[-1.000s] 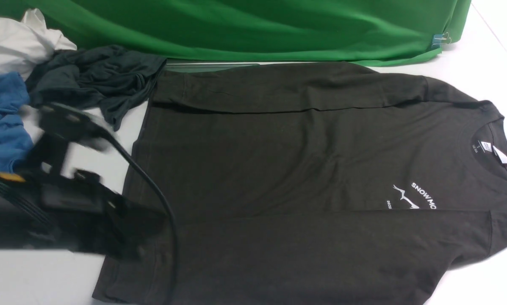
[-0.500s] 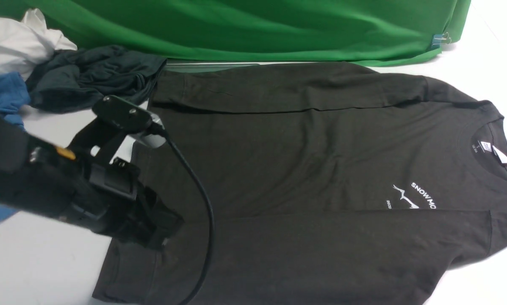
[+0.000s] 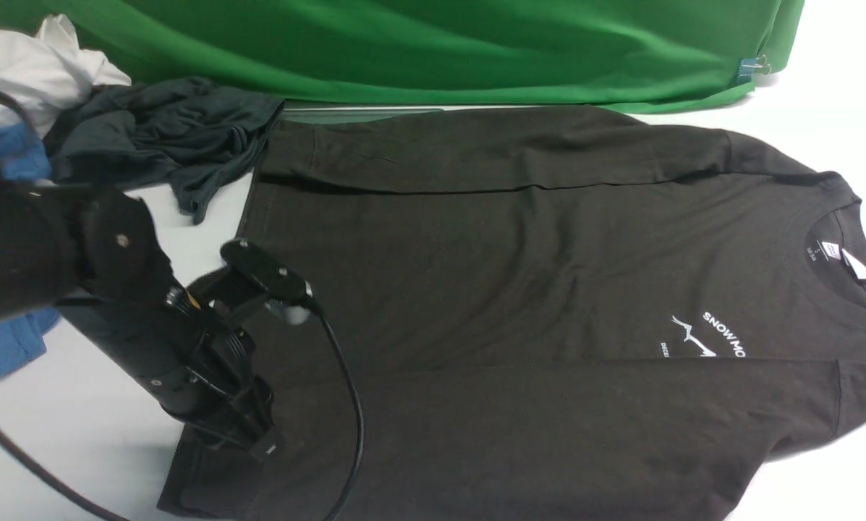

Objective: Fold a long-sleeved shirt on a white desktop.
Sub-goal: 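Grasp the left edge of the dark T-shirt lying flat on the table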

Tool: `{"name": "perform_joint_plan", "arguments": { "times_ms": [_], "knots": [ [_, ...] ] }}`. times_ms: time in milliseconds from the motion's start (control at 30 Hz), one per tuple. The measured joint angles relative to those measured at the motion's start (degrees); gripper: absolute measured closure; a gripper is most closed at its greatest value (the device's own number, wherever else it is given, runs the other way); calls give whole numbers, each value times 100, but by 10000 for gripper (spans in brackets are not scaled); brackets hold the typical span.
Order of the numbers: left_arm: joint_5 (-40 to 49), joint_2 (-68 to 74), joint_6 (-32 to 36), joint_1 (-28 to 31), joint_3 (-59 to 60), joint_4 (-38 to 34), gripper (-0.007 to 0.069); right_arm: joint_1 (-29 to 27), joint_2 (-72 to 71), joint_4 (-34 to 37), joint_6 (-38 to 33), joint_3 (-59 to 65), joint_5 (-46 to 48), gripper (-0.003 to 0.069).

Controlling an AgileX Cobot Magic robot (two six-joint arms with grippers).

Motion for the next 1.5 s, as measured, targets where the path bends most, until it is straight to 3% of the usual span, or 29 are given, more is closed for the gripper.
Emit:
{"name": "perform_joint_plan", "arguments": {
  "times_ms": [233,667,833,1033,1500],
  "knots": [
    [-319,228,-190,0,0,507,311,34,0,-31,-14,0,-69,428],
    [-529,228,-242,131,-4,973,310,34,6,-31,-18,-6,-256,421],
    [-603,240,-139,644,-11,471,310,34,12,-31,-18,-6,-311,421],
    [-572,246,421,708,-10,-1,313,34,35,-31,-18,-6,-407,421],
    [-484,484,520,708,6,-102,448,34,35,0,-18,-7,-460,420]
  ]
}}
